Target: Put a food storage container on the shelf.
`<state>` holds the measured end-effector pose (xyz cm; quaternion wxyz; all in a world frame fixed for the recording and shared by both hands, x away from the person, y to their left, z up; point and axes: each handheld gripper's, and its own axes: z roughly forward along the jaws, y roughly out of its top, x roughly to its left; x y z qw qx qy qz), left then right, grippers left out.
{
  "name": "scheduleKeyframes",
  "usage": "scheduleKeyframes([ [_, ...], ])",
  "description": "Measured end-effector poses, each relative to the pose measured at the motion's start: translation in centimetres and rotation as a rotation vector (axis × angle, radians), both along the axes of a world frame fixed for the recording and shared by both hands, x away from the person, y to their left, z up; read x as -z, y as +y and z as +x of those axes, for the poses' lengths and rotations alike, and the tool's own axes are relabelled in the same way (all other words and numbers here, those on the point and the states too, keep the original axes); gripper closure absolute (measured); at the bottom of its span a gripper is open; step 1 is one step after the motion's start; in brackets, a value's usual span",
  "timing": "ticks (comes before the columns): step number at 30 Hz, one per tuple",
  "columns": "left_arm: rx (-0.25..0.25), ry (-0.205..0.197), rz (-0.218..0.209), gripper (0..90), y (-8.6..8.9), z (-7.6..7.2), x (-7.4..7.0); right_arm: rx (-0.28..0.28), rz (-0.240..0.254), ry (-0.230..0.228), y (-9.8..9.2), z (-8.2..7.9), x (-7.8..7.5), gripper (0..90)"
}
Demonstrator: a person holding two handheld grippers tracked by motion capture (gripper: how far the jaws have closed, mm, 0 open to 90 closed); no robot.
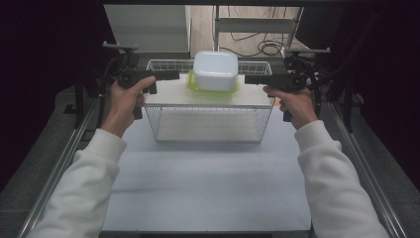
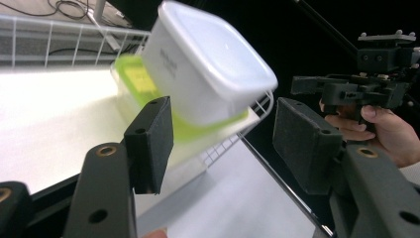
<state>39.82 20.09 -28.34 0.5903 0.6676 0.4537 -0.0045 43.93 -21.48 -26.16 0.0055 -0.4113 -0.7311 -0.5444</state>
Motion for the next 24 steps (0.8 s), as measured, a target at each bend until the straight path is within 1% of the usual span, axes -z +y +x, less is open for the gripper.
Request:
scheduleKeyframes([
  [1, -0.001, -0.008, 0.009, 40.0, 0.2, -0.7, 0.3, -0.009, -0.019, -0.018, 0.0, -0.9, 0.2, 35.7],
  [2, -0.001, -0.011, 0.014, 39.9, 0.4, -1.4, 0.7, -0.023, -0.025, -0.026, 0.0, -1.7, 0.4, 35.3],
  [3, -0.003, -0.014, 0.026, 39.3, 0.5, -2.3, 1.2, -0.035, -0.032, -0.041, 0.0, -2.5, 0.6, 34.8],
  [4, -0.005, -0.017, 0.031, 38.4, 0.7, -2.9, 1.6, -0.040, -0.040, -0.061, -0.1, -3.5, 0.9, 34.3],
  [6, -0.003, -0.013, 0.043, 37.8, 0.8, -4.0, 2.5, -0.048, -0.048, -0.070, -0.3, -4.7, 1.5, 33.6],
  [7, 0.000, -0.013, 0.054, 37.4, 0.8, -4.6, 3.1, -0.050, -0.052, -0.079, -0.4, -5.4, 1.9, 33.5],
  [8, 0.002, -0.013, 0.062, 36.9, 0.8, -5.2, 3.6, -0.048, -0.062, -0.094, -0.8, -6.7, 3.0, 33.2],
  [9, 0.004, -0.016, 0.073, 36.9, 0.8, -5.7, 4.2, -0.048, -0.062, -0.094, -0.8, -6.7, 3.0, 33.2],
  [11, 0.011, -0.015, 0.088, 36.6, 0.8, -7.0, 5.5, -0.042, -0.070, -0.096, -1.3, -7.9, 4.4, 32.6],
  [13, 0.012, -0.015, 0.102, 36.3, 0.7, -7.8, 6.6, -0.033, -0.093, -0.107, -1.9, -8.9, 5.7, 32.2],
  [14, 0.006, -0.010, 0.117, 36.3, 0.6, -8.4, 7.5, -0.030, -0.101, -0.107, -2.1, -9.2, 6.3, 32.2],
  [15, 0.005, -0.009, 0.129, 36.1, 0.6, -8.7, 8.0, -0.024, -0.110, -0.110, -2.4, -9.7, 7.2, 32.1],
  [16, 0.000, -0.011, 0.153, 35.9, 0.5, -9.3, 8.9, -0.023, -0.118, -0.106, -2.6, -9.9, 7.7, 31.9],
  [17, -0.002, -0.010, 0.165, 35.8, 0.5, -9.5, 9.4, -0.020, -0.131, -0.101, -2.9, -10.4, 8.6, 31.9],
  [18, -0.005, -0.006, 0.184, 35.6, 0.4, -9.9, 10.4, -0.018, -0.136, -0.098, -3.1, -10.6, 9.2, 31.8],
  [19, -0.003, 0.000, 0.191, 35.4, 0.4, -10.1, 10.9, -0.020, -0.142, -0.086, -3.4, -10.9, 10.0, 31.7],
  [22, -0.001, 0.017, 0.227, 34.7, 0.1, -10.8, 12.9, -0.022, -0.157, -0.068, -3.8, -11.5, 11.9, 31.4],
  [24, 0.000, 0.026, 0.242, 34.3, -0.1, -11.1, 14.1, -0.021, -0.168, -0.054, -4.1, -11.9, 13.2, 31.1],
])
